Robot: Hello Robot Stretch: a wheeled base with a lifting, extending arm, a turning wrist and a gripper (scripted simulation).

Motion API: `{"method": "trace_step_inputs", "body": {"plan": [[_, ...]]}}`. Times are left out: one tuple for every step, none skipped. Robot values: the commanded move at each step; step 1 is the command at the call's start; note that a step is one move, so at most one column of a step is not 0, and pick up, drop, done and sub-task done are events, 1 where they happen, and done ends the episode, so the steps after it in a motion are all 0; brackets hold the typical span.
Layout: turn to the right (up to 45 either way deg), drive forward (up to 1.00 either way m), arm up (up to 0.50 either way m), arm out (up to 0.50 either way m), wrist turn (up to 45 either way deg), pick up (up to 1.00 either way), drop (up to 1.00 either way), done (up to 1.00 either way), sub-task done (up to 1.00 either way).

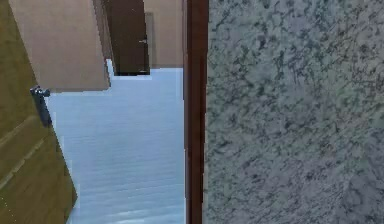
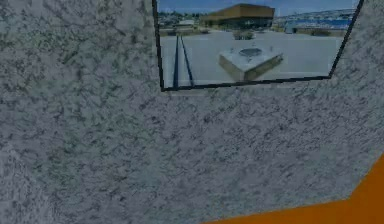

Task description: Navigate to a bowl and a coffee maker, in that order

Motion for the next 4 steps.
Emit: {"method": "trace_step_inputs", "body": {"plan": [[-45.0,0.00,0.00,0.00,0.0,0.00,0.00,0.00,0.00],[-6.0,0.00,0.00,0.00,0.0,0.00,0.00,0.00,0.00],[0.0,0.45,0.00,0.00,0.0,0.00,0.00,0.00,0.00],[36.0,0.00,0.00,0.00,0.0,0.00,0.00,0.00,0.00]]}}
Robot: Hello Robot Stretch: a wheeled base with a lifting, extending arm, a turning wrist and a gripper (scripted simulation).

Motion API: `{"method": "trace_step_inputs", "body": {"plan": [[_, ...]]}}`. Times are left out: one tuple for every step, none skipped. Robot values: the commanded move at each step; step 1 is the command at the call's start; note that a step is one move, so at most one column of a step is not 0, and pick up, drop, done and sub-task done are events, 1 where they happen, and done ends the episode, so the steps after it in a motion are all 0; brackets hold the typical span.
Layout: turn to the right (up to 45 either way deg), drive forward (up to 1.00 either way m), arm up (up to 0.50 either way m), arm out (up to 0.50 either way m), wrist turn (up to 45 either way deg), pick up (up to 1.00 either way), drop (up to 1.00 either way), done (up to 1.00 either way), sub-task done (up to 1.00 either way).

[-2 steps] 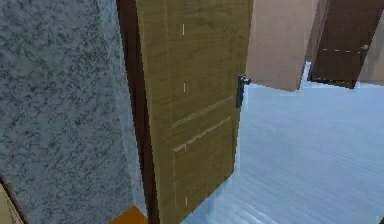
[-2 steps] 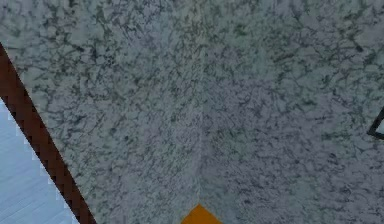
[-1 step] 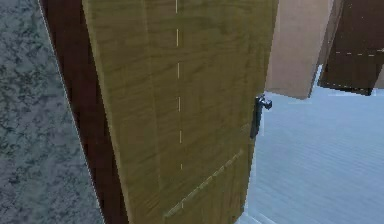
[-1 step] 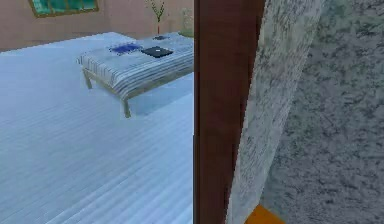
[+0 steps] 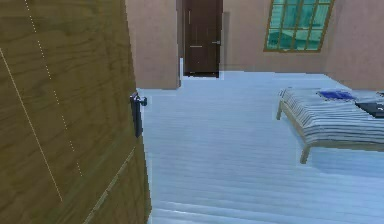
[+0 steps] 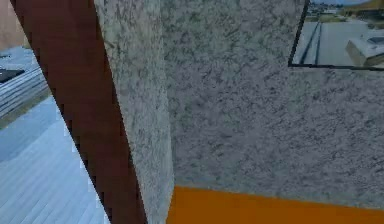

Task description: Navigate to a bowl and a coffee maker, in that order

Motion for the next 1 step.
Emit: {"method": "trace_step_inputs", "body": {"plan": [[0.0,1.00,0.00,0.00,0.0,0.00,0.00,0.00,0.00]]}}
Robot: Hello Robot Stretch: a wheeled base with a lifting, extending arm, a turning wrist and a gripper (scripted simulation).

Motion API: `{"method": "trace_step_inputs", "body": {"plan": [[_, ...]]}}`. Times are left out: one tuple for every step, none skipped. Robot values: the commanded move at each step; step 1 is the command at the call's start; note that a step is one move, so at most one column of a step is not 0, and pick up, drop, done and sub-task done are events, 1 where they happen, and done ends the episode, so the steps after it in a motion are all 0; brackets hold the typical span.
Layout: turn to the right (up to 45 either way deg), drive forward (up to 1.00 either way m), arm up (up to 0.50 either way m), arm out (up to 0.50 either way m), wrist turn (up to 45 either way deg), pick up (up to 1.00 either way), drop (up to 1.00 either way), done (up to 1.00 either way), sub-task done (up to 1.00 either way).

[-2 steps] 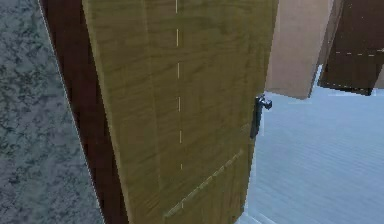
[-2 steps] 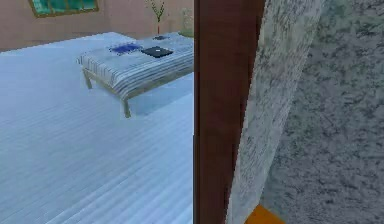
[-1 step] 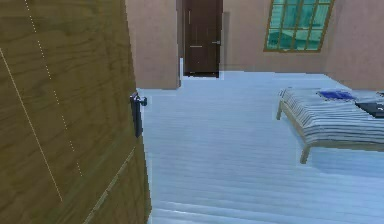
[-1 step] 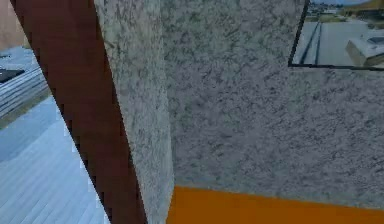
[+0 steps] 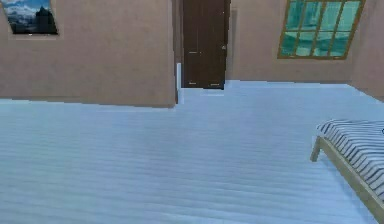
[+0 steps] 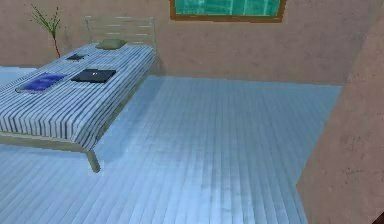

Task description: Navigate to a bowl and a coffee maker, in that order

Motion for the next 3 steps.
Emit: {"method": "trace_step_inputs", "body": {"plan": [[0.0,1.00,0.00,0.00,0.0,0.00,0.00,0.00,0.00],[0.0,1.00,0.00,0.00,0.0,0.00,0.00,0.00,0.00],[3.0,0.00,0.00,0.00,0.0,0.00,0.00,0.00,0.00]]}}
